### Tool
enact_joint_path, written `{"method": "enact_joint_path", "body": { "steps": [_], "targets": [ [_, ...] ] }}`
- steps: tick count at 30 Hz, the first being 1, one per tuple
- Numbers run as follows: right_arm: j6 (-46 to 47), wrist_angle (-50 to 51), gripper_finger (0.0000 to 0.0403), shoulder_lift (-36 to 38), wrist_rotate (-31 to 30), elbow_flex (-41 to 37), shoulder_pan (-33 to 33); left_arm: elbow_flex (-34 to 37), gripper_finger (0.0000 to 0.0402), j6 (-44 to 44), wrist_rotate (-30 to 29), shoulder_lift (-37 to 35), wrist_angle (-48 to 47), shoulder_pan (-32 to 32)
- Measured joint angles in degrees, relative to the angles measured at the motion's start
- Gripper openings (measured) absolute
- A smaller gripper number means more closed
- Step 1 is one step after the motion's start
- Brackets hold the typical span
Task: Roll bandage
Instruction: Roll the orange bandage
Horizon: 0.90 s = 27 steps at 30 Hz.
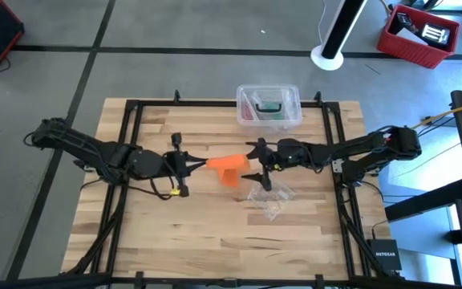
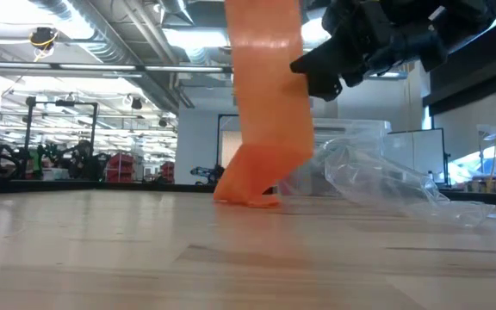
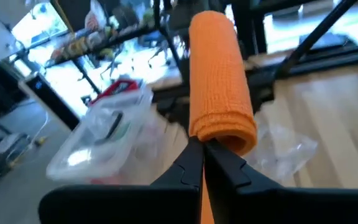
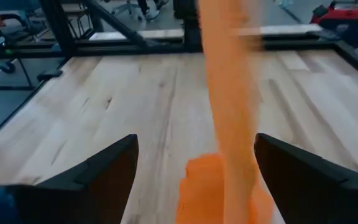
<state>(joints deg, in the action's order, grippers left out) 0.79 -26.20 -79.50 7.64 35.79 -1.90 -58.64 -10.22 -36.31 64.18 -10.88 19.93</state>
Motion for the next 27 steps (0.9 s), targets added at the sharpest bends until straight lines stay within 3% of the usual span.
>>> {"method": "enact_joint_path", "body": {
  "steps": [4, 9, 14, 19, 22, 27],
  "targets": [
    [-0.7, -2.9, 0.0319, 0.1, 0.2, 0.3, 0.1, -3.0, 0.0000, -2.6, 0.0, -0.1, 1.3, 1.3],
    [-3.8, -3.3, 0.0288, 1.8, 2.4, 6.3, 0.1, -9.6, 0.0000, -8.2, 0.0, -0.1, 0.9, 2.2],
    [-9.5, 7.2, 0.0263, 2.4, 2.3, 15.3, 0.1, -15.7, 0.0000, -5.8, 1.3, -0.2, -8.0, 2.8],
    [-14.7, 21.5, 0.0257, 1.7, 3.0, 24.0, 0.0, -17.1, 0.0000, -6.7, 1.4, -0.1, -8.5, 3.0],
    [-14.8, 23.9, 0.0257, 1.8, 5.9, 25.5, 0.0, -17.1, 0.0000, -6.7, 0.7, -0.1, -8.7, 2.9],
    [-14.3, 29.0, 0.0243, 1.7, 4.1, 25.4, 0.1, -17.1, 0.0000, -6.2, -0.1, -0.1, -8.7, 2.9]
  ]
}}
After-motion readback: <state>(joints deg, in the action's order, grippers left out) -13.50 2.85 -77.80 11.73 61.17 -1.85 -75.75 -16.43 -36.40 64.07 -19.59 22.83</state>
